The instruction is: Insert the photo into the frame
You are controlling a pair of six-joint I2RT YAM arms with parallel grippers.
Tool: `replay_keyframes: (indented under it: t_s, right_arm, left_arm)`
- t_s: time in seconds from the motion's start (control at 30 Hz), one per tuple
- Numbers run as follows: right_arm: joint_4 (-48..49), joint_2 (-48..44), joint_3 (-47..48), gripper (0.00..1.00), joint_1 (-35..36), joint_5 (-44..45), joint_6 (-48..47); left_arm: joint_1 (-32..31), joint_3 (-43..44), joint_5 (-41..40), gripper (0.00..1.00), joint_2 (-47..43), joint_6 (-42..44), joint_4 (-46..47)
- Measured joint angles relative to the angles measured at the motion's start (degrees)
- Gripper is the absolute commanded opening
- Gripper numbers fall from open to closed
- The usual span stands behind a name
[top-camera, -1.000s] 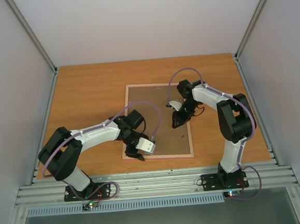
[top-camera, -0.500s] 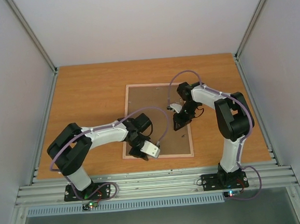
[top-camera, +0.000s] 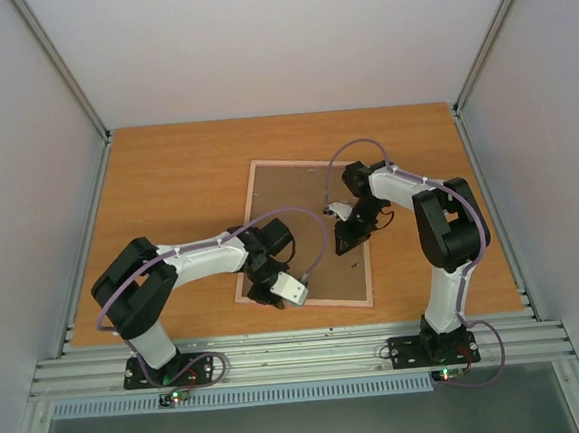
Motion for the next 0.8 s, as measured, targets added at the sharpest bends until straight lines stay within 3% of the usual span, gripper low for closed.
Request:
replay_keyframes:
  t_s: [0.13,0.27,0.4,0.5,0.67,0.8]
  right_arm:
    - [0.2,-1.9,-0.4,0.41,0.0,-0.2,0.3]
    - [0.8,-9.1,-1.4,0.62,-0.2,1.5,1.6]
    - [2.2,-16.7,-4.2,0.77,-0.3,6.9,4.5]
    - [2.7,-19.5,-7.1,0.98,-0.3,11.6,7.1]
    - [2.9,-24.7,-12.3,0.98,-0.3,17.9,11.2]
    - [2.4,-23.0,-10.9,0.98,-0.3,19.0,13.9]
  left_arm:
    - [0.0,0.4,-0.6,0.41,0.2,-0.8,0.0]
    - [0.0,0.5,-1.2,0.41,0.1,-2.9,0.2]
    - [0.0,0.5,-1.4,0.40,0.1,-4.5,0.5]
    - [0.0,0.5,-1.5,0.40,0.1,-5.3,0.7]
    - [0.0,0.4,-1.5,0.40,0.0,-6.0,0.9]
    - [0.0,0.3,-1.5,0.40,0.0,-6.3,1.0]
